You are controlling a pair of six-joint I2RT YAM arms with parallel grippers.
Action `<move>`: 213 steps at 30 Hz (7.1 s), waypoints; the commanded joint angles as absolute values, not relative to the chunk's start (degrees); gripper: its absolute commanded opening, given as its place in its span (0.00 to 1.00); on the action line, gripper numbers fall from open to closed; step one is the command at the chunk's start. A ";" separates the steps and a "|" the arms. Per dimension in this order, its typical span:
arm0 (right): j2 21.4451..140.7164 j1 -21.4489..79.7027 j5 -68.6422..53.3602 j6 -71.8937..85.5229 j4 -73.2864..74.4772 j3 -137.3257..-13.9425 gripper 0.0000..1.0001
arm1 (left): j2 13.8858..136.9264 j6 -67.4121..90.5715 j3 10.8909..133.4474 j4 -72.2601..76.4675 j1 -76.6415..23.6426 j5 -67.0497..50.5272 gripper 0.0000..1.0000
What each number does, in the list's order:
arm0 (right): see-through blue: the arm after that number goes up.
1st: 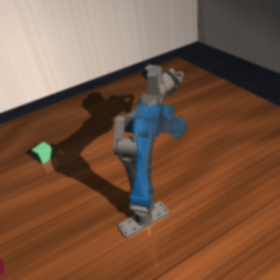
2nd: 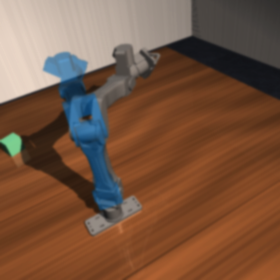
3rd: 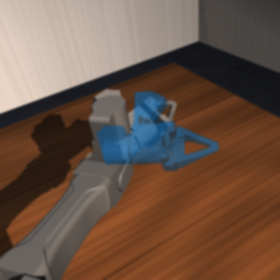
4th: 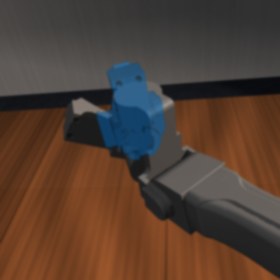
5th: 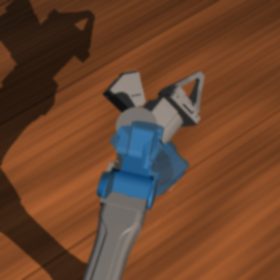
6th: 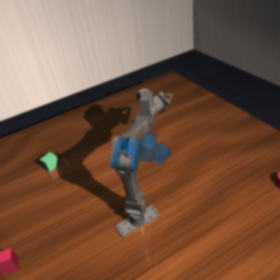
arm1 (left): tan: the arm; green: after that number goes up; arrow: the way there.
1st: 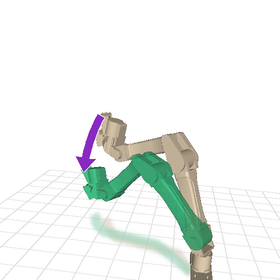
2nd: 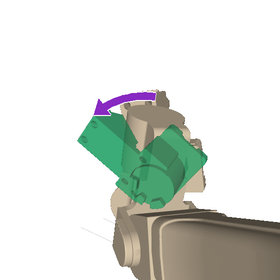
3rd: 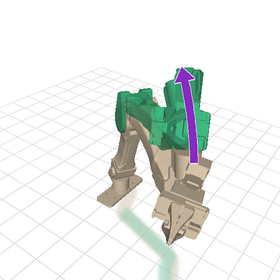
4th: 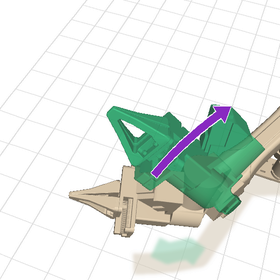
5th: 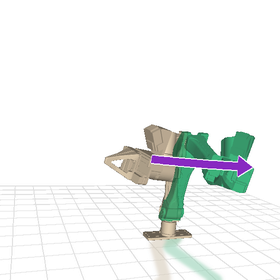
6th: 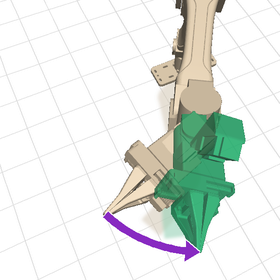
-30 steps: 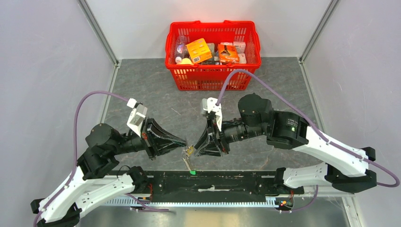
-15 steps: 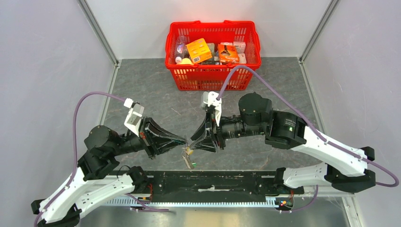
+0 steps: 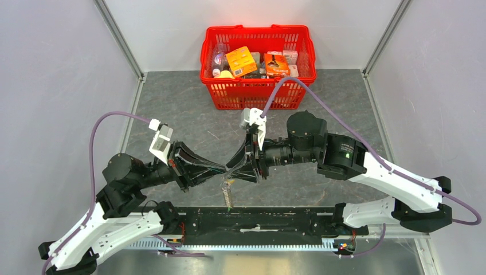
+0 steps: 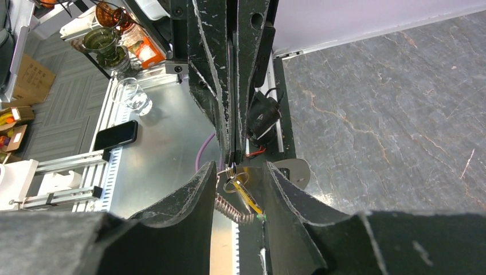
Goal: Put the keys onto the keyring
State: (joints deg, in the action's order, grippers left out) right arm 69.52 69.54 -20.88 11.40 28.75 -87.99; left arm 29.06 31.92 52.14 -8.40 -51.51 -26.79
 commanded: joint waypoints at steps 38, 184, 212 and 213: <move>69.25 69.65 -25.18 9.79 32.74 -92.35 0.00 | 28.87 33.16 53.81 -7.76 -51.42 -32.54 0.23; 70.83 69.70 -32.52 4.49 41.04 -92.09 0.00 | 30.87 34.35 56.14 -13.32 -51.42 -28.25 0.02; 67.86 69.65 -19.45 7.22 37.62 -93.45 0.28 | 29.51 36.04 53.79 -9.85 -51.39 -27.51 0.02; 67.72 69.68 -19.18 7.47 37.53 -93.68 0.29 | 29.50 36.04 53.79 -9.86 -51.39 -27.51 0.02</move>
State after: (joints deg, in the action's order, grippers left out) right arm 70.00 69.54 -22.52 6.46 39.88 -91.09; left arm 30.15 34.33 53.95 -13.50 -51.48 -27.20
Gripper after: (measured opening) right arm 0.270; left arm 0.022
